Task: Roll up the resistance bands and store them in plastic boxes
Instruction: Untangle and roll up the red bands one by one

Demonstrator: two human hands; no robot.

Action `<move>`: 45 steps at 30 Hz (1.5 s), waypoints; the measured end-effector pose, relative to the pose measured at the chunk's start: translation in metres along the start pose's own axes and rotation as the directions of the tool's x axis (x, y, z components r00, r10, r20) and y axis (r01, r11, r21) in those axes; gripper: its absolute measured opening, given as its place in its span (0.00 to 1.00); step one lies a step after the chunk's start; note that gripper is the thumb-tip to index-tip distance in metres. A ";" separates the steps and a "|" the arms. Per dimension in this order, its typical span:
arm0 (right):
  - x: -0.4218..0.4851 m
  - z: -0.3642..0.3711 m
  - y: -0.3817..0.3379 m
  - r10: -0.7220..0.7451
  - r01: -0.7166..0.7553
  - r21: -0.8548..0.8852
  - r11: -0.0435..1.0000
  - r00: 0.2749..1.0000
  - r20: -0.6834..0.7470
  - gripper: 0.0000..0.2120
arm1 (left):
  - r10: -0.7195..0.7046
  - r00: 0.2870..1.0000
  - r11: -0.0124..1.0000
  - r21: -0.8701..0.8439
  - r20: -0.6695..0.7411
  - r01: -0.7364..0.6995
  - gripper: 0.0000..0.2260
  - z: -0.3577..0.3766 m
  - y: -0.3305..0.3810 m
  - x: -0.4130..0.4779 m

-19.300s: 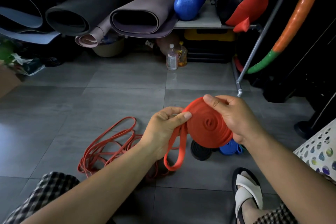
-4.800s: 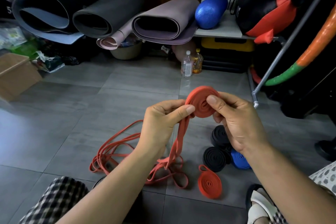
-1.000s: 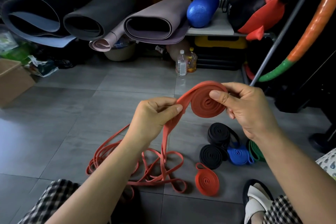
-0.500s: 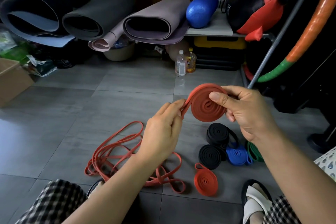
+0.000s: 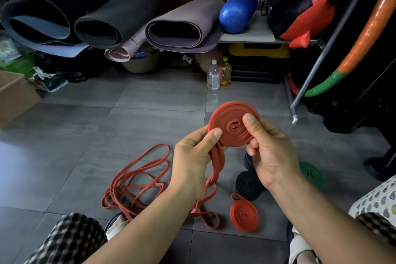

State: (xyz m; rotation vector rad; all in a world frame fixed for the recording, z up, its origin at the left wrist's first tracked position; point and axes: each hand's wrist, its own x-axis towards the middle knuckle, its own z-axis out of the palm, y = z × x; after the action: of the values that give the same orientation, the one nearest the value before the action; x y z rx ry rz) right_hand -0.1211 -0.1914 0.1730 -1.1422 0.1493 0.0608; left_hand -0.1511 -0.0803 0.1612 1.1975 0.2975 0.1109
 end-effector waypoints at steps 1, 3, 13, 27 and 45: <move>-0.001 0.001 0.000 0.018 -0.018 0.031 0.999 1.000 0.016 0.07 | -0.021 0.999 0.999 -0.045 0.027 0.022 0.10 -0.001 0.002 0.001; 0.001 -0.002 -0.001 0.047 -0.048 0.008 0.999 0.995 0.089 0.06 | -0.016 0.998 0.999 -0.036 0.060 0.018 0.10 -0.005 0.010 0.004; 0.022 -0.023 -0.024 0.030 0.503 -0.728 0.466 0.814 0.581 0.09 | 0.138 0.954 0.708 0.647 0.266 -0.283 0.05 -0.019 0.028 0.011; 0.013 -0.011 -0.036 -0.211 0.294 -0.307 0.905 0.938 0.276 0.04 | 0.182 0.973 0.960 0.188 0.143 -0.207 0.08 -0.005 0.046 0.003; 0.024 -0.027 -0.037 -0.076 0.599 -0.689 0.409 0.775 0.628 0.14 | 0.225 0.920 0.521 0.758 0.322 -0.393 0.05 -0.014 0.029 0.012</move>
State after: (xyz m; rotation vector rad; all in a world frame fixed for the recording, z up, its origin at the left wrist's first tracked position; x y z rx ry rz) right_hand -0.0947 -0.2316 0.1920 -2.1481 -0.7282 0.0552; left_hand -0.1413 -0.0545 0.1818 2.1904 -0.0750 0.1852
